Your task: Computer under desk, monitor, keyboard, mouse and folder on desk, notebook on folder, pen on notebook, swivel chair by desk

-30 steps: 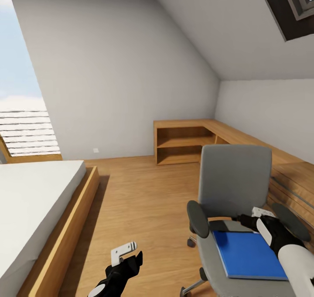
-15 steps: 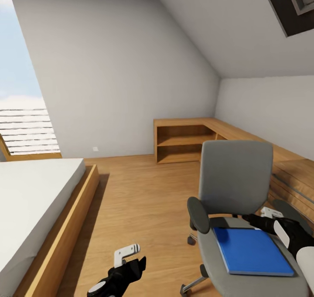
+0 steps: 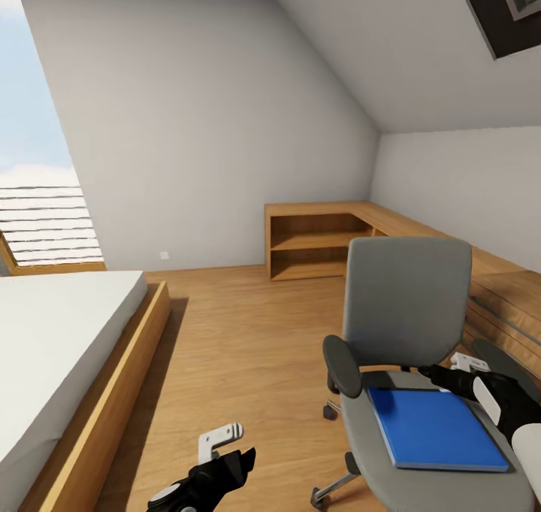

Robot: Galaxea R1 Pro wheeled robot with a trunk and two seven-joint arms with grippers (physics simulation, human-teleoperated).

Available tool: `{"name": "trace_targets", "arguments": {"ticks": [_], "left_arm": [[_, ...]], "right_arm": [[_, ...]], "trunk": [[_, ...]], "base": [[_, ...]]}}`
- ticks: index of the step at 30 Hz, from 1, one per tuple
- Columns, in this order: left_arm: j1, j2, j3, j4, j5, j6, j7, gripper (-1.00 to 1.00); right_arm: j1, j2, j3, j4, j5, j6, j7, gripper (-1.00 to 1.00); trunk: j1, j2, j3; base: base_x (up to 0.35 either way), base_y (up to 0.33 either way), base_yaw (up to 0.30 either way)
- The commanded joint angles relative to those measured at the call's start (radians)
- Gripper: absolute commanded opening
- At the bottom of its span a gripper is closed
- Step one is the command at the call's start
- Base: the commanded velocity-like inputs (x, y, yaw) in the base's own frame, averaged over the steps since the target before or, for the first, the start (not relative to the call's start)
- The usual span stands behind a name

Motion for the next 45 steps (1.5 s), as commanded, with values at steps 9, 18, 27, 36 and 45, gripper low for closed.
{"name": "trace_targets", "arguments": {"ticks": [9,18,27,36,45], "left_arm": [[0.000,0.002,0.006,0.000,0.009,-0.003,0.009,1.00],[0.000,0.002,0.072,0.005,0.010,-0.004,0.008,1.00],[0.000,0.002,0.090,0.006,0.010,-0.003,0.009,1.00],[0.000,0.002,0.093,0.009,0.008,-0.004,0.011,1.00],[0.000,0.002,0.093,0.009,0.008,-0.004,0.011,1.00]], "right_arm": [[0.000,0.001,-0.004,-0.002,-0.005,0.007,0.002,1.00],[0.000,0.000,-0.005,-0.002,-0.003,0.003,0.001,1.00],[0.000,0.000,-0.003,-0.001,0.000,0.001,-0.007,1.00],[0.000,0.002,-0.002,0.001,0.001,0.001,-0.060,1.00],[0.000,0.003,-0.002,0.001,0.002,0.001,-0.065,1.00]], "trunk": [[0.000,0.000,-0.001],[0.000,0.000,-0.001],[0.000,0.000,-0.001],[0.000,0.000,-0.001],[0.000,0.000,-0.001]], "base": [[0.000,0.000,0.000],[0.047,-0.051,0.000],[0.067,-0.072,0.000],[0.003,-0.003,0.000],[0.000,0.000,0.000]]}}
